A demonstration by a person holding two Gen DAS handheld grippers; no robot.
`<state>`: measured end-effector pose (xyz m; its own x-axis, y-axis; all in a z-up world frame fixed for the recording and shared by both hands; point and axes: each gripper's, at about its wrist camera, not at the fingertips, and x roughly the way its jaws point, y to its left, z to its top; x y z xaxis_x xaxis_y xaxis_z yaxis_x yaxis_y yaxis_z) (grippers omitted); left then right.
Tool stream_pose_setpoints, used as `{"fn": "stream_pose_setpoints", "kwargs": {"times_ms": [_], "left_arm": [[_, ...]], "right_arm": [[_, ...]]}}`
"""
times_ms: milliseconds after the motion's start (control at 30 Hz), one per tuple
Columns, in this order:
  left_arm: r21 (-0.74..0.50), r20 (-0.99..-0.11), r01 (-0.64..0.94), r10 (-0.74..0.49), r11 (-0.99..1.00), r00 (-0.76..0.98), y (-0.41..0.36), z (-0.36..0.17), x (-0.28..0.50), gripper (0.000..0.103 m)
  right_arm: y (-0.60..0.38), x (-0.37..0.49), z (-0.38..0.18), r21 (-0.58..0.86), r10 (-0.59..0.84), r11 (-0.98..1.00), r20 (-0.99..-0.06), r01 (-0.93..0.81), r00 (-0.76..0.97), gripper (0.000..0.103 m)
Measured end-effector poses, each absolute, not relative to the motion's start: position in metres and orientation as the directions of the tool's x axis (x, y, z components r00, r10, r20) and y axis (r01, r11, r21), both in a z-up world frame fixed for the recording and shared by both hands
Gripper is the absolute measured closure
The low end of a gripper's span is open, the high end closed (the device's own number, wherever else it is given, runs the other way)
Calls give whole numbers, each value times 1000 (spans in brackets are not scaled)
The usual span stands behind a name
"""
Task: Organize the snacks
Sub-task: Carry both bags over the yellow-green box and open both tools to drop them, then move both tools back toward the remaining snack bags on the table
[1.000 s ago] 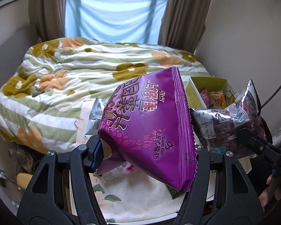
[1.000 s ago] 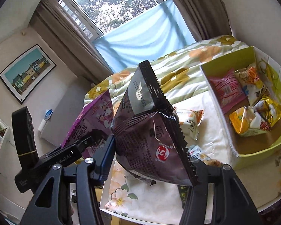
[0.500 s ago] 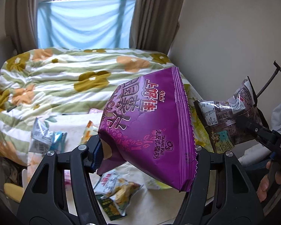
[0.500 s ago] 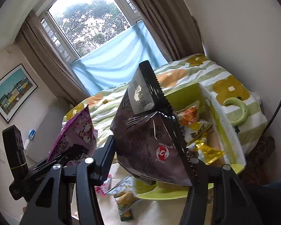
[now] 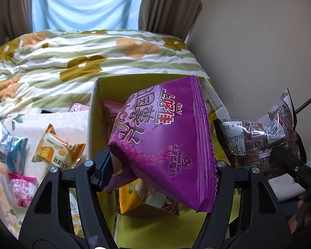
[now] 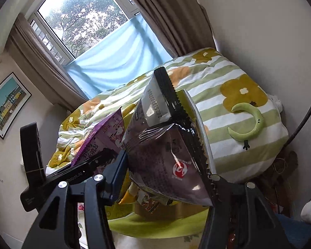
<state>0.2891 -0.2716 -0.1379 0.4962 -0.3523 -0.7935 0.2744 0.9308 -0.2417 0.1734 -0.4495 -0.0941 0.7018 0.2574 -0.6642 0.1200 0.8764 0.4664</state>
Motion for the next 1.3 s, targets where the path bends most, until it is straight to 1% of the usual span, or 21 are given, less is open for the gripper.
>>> {"fn": "stream_pose_setpoints", "kwargs": {"times_ms": [33,67,100,433,633,833,933,967,1000,1033,1200,1300], "left_arm": [[-244,-799,266,-349,933,490,-274,-142,290,16],[-238,-802,254,-337,937,493,-275,-143,289,10],[-234,-798,247,-330,940,503,-273,-143,286,7],[-218,-790,203,-295,954,538,-240,-128,248,6],[-204,-782,172,-266,964,563,-223,-120,226,6],[-205,-776,163,-262,965,574,-214,-116,216,6],[-204,-775,158,-258,966,576,-211,-117,213,6],[-203,-776,156,-256,967,576,-210,-118,211,6],[-201,-779,155,-254,967,574,-209,-119,209,6],[-196,-782,154,-250,968,571,-208,-121,206,6],[-181,-796,146,-232,973,559,-202,-132,192,6],[-186,-801,138,-231,973,552,-197,-136,185,6]], "right_arm": [[-452,175,-97,466,262,877,-668,116,697,52],[-453,177,-99,467,268,877,-670,113,692,52],[-455,178,-101,469,274,876,-672,109,688,52],[-460,180,-106,476,311,877,-669,68,675,52],[-444,174,-114,440,347,898,-691,-11,634,52],[-431,170,-125,468,391,883,-694,-34,605,50],[-431,175,-133,483,410,875,-692,-41,594,39],[-432,176,-137,486,407,873,-692,-31,596,22],[-434,176,-140,473,386,881,-706,-11,594,2],[-435,173,-141,455,363,890,-712,2,601,0],[-441,151,-133,400,297,917,-676,-4,674,0],[-439,146,-132,367,283,930,-687,-16,670,0]]}}
